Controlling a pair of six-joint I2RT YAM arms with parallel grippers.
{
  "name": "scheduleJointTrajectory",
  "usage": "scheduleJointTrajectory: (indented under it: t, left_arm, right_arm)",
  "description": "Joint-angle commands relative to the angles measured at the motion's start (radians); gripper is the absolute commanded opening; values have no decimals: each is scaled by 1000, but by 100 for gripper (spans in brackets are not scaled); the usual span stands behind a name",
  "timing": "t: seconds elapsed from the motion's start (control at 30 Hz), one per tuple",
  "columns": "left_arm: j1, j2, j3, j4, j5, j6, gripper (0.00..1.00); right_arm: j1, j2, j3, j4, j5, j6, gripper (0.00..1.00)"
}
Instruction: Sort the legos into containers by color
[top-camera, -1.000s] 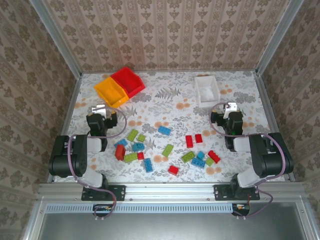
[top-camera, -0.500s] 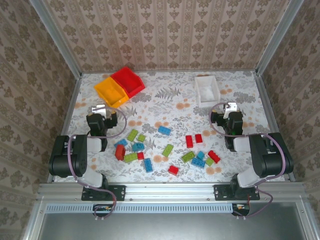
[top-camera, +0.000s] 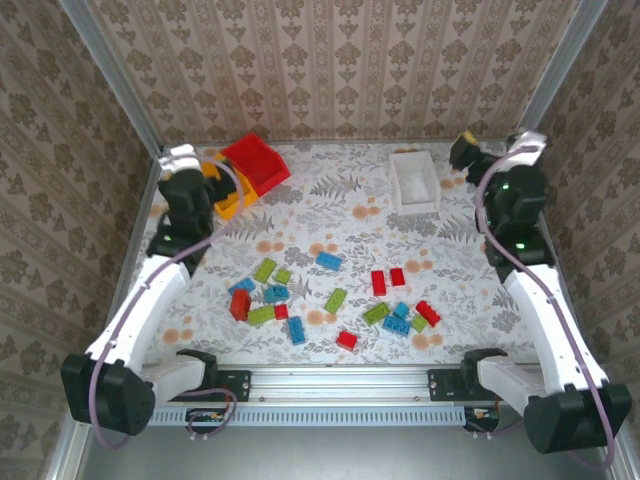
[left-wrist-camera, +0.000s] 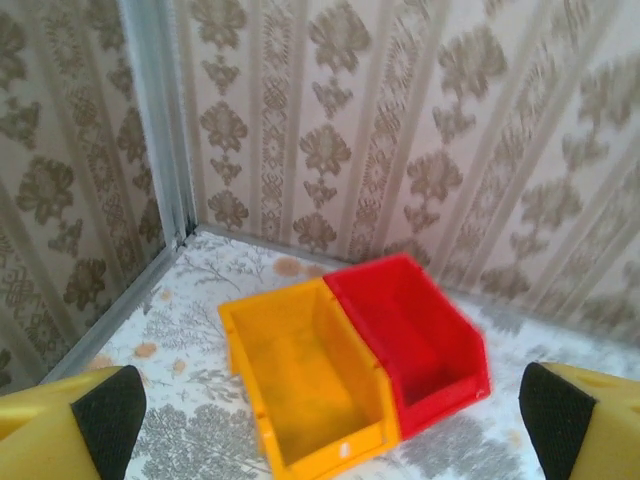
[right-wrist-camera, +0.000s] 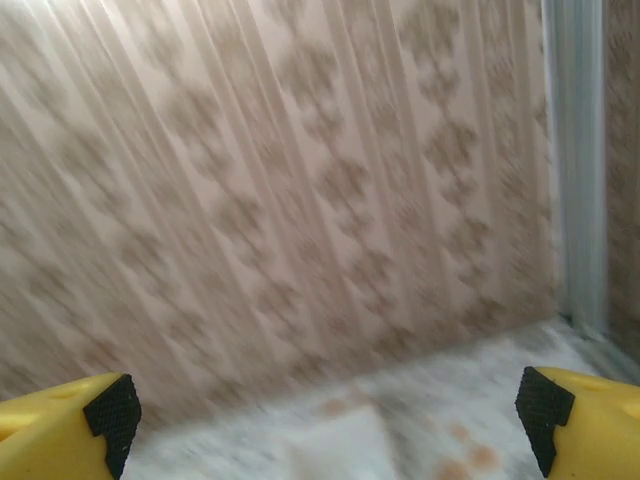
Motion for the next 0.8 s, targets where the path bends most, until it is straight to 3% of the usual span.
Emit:
scheduleJointTrajectory:
  t: [0.0,0.1,0.23,0.37,0.5,0.63,0.77]
  left_arm:
    - [132,26,67,-467,197,-373,100]
    - [221,101,122,-604,280,-465,100]
    - [301,282,241,-741,375,-414,87]
    - [335,427,328,-742,410,-363,83]
    - [353,557,399,-693,446,-322,81]
    - [360,679,501,-652,479,-284,81]
    - [363,833,646,-692,507,-251,76]
  right_arm:
    - [-58,-5,-26,-307,-194,266,100]
    - [-17,71,79,-531,-137,253,97]
    - [-9,132,143,-664,-128,179,90]
    - [11,172,166,-652,-229,154,83]
    - [86,220,173,-530,-403,124,83]
    - [218,270,202,-474,-412,95,85]
    - [275,320,204,-439,-409,132,85]
